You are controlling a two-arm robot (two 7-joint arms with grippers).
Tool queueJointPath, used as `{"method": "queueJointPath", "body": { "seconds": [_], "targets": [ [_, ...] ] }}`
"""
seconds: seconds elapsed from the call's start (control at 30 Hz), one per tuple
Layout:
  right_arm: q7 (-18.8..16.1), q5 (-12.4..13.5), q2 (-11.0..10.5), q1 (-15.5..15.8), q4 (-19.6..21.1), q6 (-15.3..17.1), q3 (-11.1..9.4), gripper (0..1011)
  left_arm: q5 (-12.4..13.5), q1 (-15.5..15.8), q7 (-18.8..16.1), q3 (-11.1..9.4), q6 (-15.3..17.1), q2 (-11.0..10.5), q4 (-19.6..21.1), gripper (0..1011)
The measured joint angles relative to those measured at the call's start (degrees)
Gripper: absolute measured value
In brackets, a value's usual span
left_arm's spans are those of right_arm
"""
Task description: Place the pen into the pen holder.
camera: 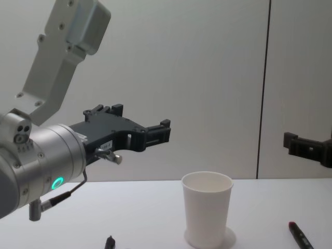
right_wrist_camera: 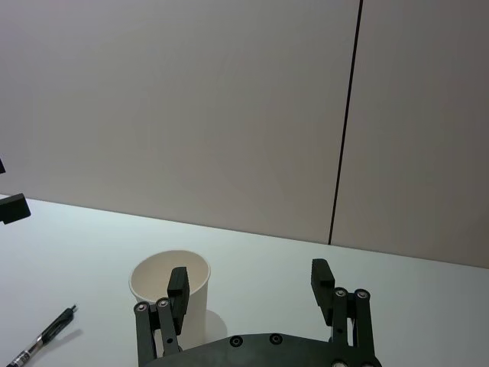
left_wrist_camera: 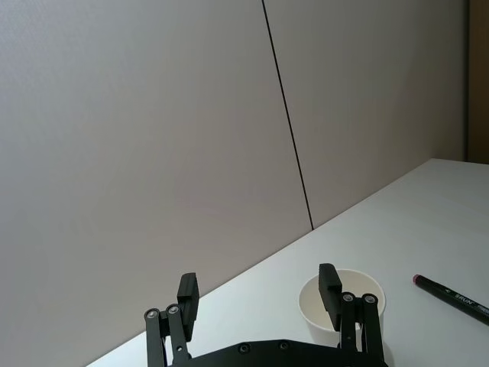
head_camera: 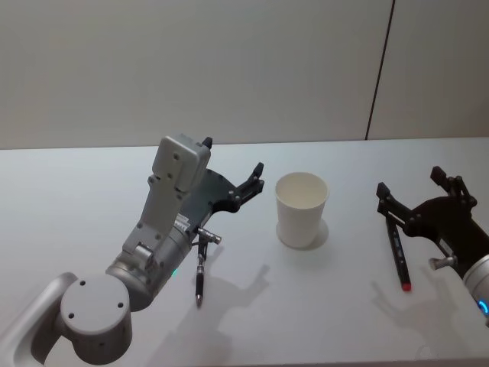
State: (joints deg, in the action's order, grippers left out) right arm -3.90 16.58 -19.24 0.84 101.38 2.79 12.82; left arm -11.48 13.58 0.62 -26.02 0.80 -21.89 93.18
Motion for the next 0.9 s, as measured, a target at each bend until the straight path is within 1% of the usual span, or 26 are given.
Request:
{"method": "queueJointPath", "body": {
  "seconds": [0.9],
  "targets": [
    [0.0, 0.0, 0.0, 0.0, 0.0, 0.0, 0.0, 1002, 0.0, 0.0, 0.0, 0.0, 0.0, 0.0, 0.0, 1000]
  ]
}}
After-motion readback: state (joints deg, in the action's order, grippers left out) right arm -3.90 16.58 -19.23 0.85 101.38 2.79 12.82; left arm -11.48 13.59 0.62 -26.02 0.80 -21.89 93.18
